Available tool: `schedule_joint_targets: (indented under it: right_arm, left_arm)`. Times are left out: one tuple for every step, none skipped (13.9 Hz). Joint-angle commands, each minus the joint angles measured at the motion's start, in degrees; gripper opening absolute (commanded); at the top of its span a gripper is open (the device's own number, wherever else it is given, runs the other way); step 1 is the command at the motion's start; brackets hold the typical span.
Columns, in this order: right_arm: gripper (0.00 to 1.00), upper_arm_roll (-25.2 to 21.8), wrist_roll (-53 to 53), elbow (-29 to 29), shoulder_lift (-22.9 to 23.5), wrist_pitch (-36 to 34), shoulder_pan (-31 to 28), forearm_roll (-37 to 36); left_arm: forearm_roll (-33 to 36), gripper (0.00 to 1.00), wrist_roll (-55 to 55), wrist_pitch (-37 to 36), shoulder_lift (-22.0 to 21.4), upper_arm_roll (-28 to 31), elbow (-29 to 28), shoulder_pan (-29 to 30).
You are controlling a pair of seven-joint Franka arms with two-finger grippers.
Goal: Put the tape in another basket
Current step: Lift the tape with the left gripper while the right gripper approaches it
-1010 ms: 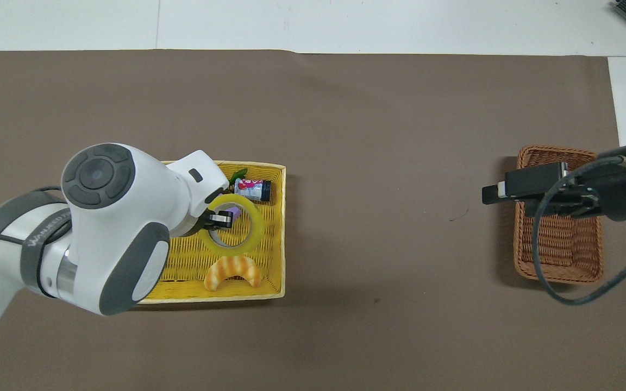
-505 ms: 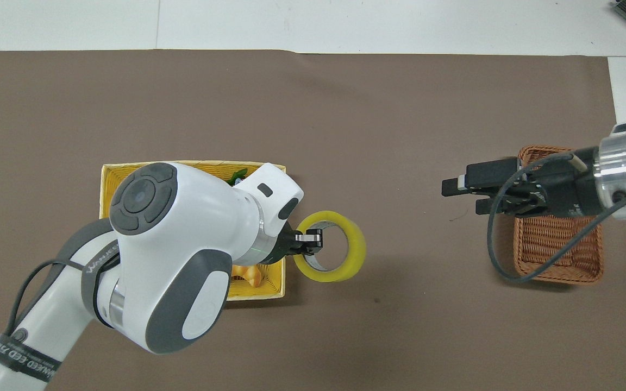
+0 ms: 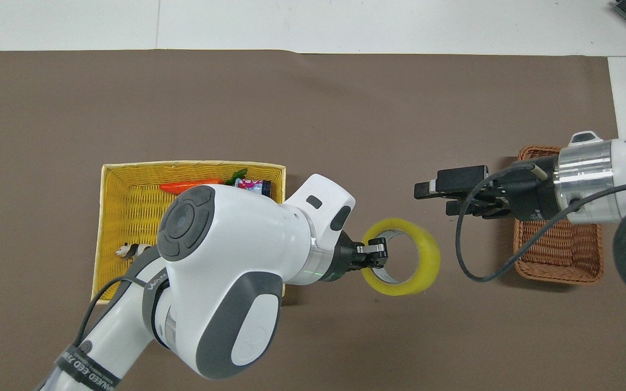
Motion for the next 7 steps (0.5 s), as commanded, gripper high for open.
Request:
schedule_joint_targets:
  right_arm:
    - [1.0,-0.2,-4.7,-3.4,-2.5,-2.8,-1.1,1.5]
    - [1.0,-0.2,-6.9,-4.0,-2.6,-4.4,-2.2,1.4]
    - [1.0,-0.2,-8.0,-4.9,-3.1,-5.3,-2.5,1.5]
    - [1.0,-0.1,-8.4,-5.3,-3.6,-6.0,-2.5,1.4]
    - [1.0,-0.2,-8.8,-5.6,-3.8,-7.0,-2.6,1.4]
    - [1.0,-0.3,-9.1,-5.6,-3.8,-8.0,-2.7,1.4]
    - [1.0,-0.3,-9.6,-5.6,-3.8,-8.7,-3.2,1.1]
  left_arm:
    - [-2.8,0.0,-2.2,3.4,1.5,-1.1,2.1,-0.3]
    - [-2.7,0.0,-3.2,3.4,2.9,-1.2,4.3,-0.2]
    - [-2.5,0.0,-4.5,3.5,3.8,-1.2,5.8,-0.2]
    - [-2.3,0.0,-5.2,4.8,4.5,-1.3,6.8,-0.3]
    - [-2.2,0.0,-5.3,6.6,4.8,-1.6,7.1,-0.4]
    - [-2.1,0.0,-5.6,7.4,4.8,-2.2,7.1,-0.3]
    - [-2.1,0.0,-5.6,7.7,4.9,-2.4,7.2,-0.3]
